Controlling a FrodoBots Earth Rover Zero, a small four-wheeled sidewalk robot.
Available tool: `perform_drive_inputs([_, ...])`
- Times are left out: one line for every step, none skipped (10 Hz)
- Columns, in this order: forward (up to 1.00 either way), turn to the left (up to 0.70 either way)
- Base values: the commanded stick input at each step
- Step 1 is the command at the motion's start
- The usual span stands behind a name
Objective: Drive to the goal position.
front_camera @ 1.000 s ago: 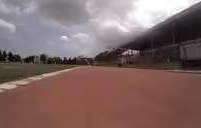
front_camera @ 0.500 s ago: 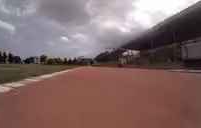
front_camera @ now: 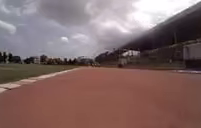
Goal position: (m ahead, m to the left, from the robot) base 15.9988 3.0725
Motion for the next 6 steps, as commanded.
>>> perform_drive_inputs([0.45, 0.0])
perform_drive_inputs([0.45, 0.0])
perform_drive_inputs([0.45, 0.0])
perform_drive_inputs([0.45, 0.0])
perform_drive_inputs([0.45, 0.0])
perform_drive_inputs([0.45, 0.0])
